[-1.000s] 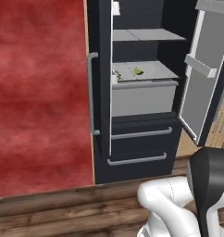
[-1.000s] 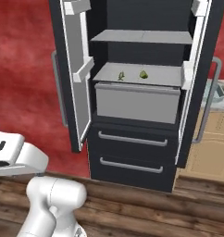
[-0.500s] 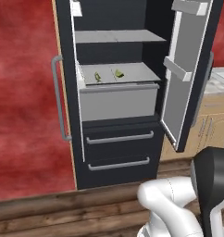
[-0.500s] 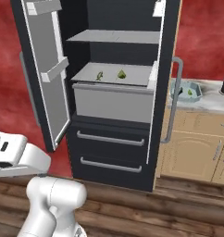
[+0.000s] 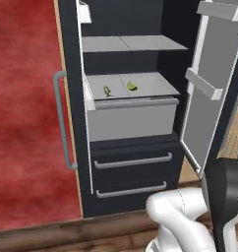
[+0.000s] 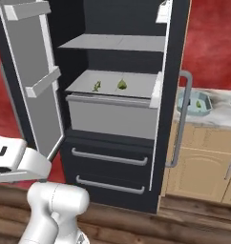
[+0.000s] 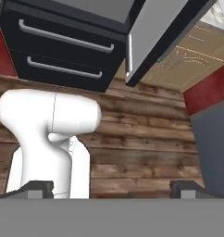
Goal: Place one lemon wedge and one fish in each tupperware on the nearby counter, to pack two identical lunches.
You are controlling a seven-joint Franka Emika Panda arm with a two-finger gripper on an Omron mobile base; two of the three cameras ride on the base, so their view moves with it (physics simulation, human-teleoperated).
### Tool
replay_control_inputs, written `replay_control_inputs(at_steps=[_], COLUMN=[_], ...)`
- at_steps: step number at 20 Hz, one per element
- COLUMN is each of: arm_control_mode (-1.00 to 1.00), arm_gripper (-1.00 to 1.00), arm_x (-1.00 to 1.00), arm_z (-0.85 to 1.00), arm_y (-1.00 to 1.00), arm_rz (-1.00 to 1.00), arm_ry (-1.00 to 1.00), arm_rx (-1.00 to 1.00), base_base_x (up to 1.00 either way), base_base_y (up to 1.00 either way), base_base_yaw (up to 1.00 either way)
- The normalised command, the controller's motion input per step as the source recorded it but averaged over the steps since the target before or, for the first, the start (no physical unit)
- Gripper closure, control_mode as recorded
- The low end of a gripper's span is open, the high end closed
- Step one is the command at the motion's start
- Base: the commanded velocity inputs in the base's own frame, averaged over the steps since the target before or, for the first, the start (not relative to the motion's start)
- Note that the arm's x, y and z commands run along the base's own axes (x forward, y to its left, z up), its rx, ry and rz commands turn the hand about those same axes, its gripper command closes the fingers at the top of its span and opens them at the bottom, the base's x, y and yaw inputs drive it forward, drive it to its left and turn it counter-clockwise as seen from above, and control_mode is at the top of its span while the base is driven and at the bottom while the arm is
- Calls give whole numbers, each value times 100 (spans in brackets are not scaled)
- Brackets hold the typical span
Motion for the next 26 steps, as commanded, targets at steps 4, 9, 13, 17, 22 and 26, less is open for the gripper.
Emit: replay_control_inputs(at_steps=[4, 9, 13, 17, 22, 26], arm_control_mode=[100, 100, 100, 100, 100, 100], arm_gripper=[-100, -100, -100, -100, -100, -100], arm_x=[0, 0, 0, 0, 0, 0], arm_z=[0, 0, 0, 0, 0, 0], arm_y=[0, 0, 0, 0, 0, 0], arm_rz=[0, 0, 0, 0, 0, 0], arm_ry=[0, 0, 0, 0, 0, 0], arm_rx=[0, 0, 0, 0, 0, 0], base_base_x=[63, 63, 71, 80, 76, 64], base_base_y=[2, -2, 0, 0, 0, 0], base_base_yaw=[0, 0, -1, -1, -1, -1])
